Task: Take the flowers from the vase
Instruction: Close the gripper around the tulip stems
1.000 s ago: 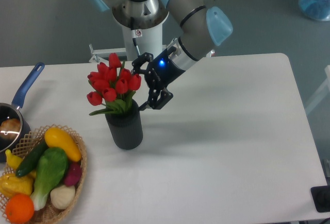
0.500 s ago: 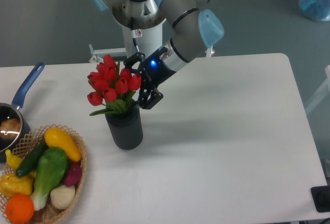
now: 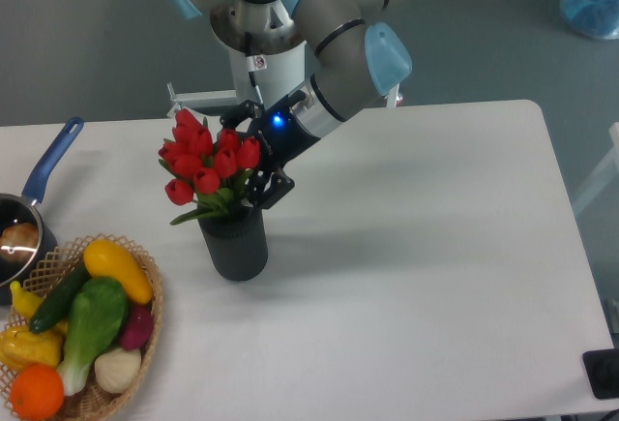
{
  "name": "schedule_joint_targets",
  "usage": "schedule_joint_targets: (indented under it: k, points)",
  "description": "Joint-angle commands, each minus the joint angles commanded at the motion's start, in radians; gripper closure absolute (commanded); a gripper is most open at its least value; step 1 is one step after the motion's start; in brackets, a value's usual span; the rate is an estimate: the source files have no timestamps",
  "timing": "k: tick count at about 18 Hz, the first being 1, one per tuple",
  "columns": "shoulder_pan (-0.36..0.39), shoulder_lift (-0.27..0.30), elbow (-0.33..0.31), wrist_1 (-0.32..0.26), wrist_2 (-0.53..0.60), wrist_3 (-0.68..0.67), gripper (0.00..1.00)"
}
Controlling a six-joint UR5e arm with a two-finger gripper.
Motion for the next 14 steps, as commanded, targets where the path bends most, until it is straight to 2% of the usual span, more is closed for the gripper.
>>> schedule_joint_targets:
  k: [9,11,14]
  points:
    - [-0.006,-0.032,0.015,0.002,-0.014,-0.008,0.0]
    - [-0.008,-0.031,0.015,0.0,-0.008,-0.012,0.17]
    - [-0.005,-0.032,0.017,-0.002,-0.012,-0.014,0.24]
